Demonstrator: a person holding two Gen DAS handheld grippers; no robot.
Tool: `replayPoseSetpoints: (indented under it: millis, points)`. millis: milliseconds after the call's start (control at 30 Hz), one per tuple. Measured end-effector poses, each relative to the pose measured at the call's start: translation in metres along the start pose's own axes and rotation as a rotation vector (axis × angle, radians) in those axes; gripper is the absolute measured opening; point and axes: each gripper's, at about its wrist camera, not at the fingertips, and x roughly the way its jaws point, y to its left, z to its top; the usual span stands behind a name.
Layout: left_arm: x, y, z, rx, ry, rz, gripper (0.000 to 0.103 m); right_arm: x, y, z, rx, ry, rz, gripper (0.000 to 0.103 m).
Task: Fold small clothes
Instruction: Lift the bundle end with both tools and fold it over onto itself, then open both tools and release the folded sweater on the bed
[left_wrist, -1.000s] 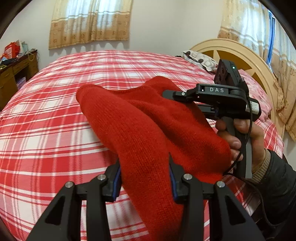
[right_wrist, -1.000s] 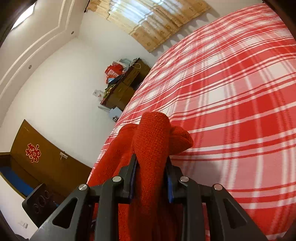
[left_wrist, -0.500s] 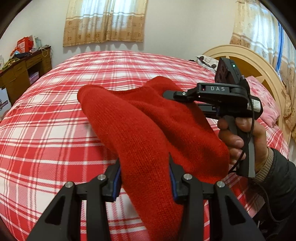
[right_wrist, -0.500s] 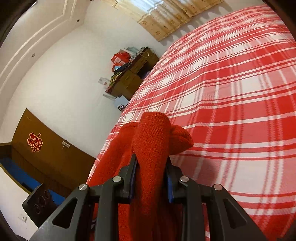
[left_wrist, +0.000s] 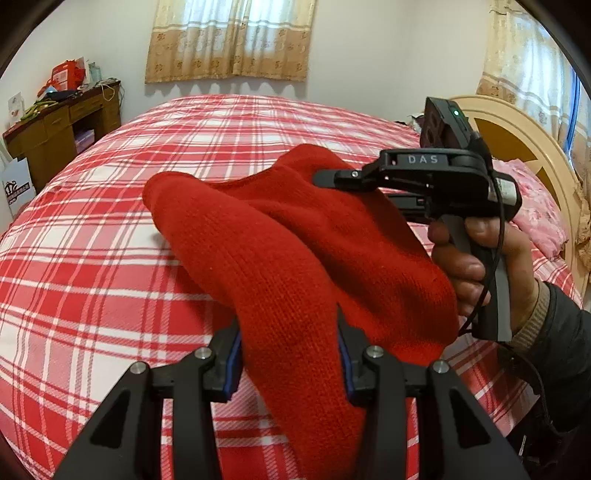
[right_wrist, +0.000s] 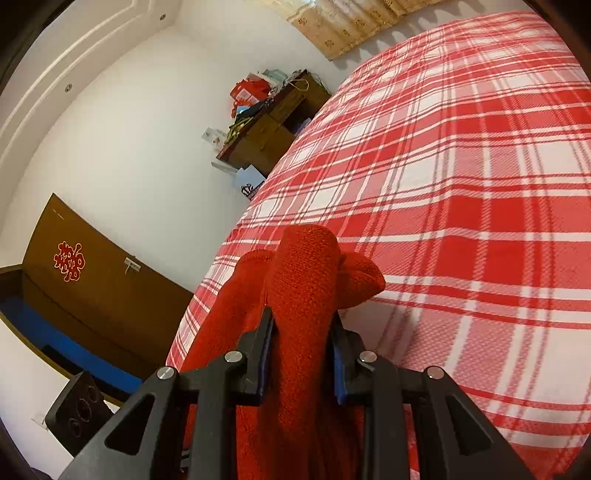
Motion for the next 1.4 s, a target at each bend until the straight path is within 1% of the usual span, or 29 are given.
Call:
replayPoseSetpoints:
  millis: [200,400,567,700,833,967,1033,1100,1233,1300,1400]
  points:
    - [0.000,0.011,-0.011,-0.020,0.012,0.003,0.042,0.013,0.002,-0.004,0.001,0.023,0.002,0.027]
    - [-0.003,0.016,-0.018,-0.029,0.009,-0.006,0.042,0.022,0.005,-0.001,-0.001,0.040,0.005,0.027]
    - [-0.003,0.021,-0.028,-0.040,0.014,-0.011,0.042,0.029,0.003,0.000,0.001,0.052,-0.010,0.027]
    - [-0.002,0.023,-0.041,-0.052,0.016,-0.019,0.043,0.032,-0.005,-0.001,0.007,0.060,-0.033,0.027]
    - [-0.003,0.026,-0.044,-0.069,-0.002,-0.032,0.044,0.035,-0.017,-0.002,0.034,0.062,-0.044,0.027]
    - [-0.003,0.026,-0.050,-0.071,-0.010,-0.033,0.046,0.037,-0.026,-0.005,0.056,0.067,-0.043,0.028]
    - [-0.004,0.026,-0.051,-0.073,-0.012,-0.030,0.049,0.038,-0.028,-0.006,0.061,0.070,-0.043,0.028]
    - [-0.004,0.026,-0.052,-0.079,-0.011,-0.024,0.054,0.038,-0.029,-0.007,0.056,0.073,-0.049,0.028]
    - [-0.007,0.025,-0.055,-0.074,-0.009,-0.015,0.056,0.036,-0.031,-0.009,0.054,0.075,-0.072,0.030]
    - [-0.009,0.024,-0.057,-0.074,-0.007,-0.005,0.059,0.035,-0.033,-0.010,0.062,0.082,-0.077,0.031]
    - [-0.013,0.021,-0.058,-0.064,-0.003,0.006,0.059,0.032,-0.037,-0.012,0.076,0.082,-0.090,0.034]
